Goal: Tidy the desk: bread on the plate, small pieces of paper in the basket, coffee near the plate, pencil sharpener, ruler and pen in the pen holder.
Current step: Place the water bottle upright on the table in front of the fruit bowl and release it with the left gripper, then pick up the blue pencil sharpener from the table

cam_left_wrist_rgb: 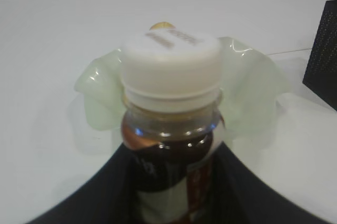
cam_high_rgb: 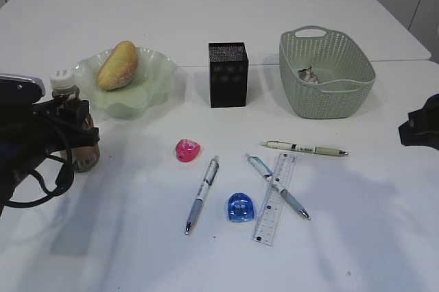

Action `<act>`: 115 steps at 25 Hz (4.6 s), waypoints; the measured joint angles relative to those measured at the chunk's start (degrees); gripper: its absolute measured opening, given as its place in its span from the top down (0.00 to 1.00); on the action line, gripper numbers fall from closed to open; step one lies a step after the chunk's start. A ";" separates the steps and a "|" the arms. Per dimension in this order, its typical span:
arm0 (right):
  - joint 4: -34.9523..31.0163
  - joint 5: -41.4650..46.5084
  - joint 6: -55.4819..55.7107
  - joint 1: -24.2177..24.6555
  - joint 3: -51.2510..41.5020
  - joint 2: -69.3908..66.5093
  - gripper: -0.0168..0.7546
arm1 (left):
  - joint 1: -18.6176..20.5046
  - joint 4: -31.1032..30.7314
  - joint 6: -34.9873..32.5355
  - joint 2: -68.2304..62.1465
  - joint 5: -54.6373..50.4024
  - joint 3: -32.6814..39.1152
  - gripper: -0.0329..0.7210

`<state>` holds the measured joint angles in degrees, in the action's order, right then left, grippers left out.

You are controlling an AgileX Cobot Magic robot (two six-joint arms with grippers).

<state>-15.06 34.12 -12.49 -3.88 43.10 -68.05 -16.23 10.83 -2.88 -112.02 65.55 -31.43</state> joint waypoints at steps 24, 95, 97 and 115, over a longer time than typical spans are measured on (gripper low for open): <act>0.00 -0.12 0.00 0.00 0.00 0.00 0.57 | 0.00 -0.22 0.00 2.18 -1.67 0.38 0.60; -0.57 1.98 -4.41 0.00 0.12 0.00 0.57 | 0.00 -2.87 -0.34 33.79 -99.23 -20.72 0.23; -0.83 2.57 -5.11 -0.80 0.48 0.00 0.57 | 0.00 -2.97 -0.34 33.79 -103.72 -20.72 0.25; -0.62 11.37 -1.45 -23.01 17.39 -24.72 0.57 | 0.00 -2.39 -0.34 34.01 -112.35 -20.86 0.28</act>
<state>-15.68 45.49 -13.94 -26.89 60.49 -92.77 -16.23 8.43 -3.22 -78.01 -46.79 -52.29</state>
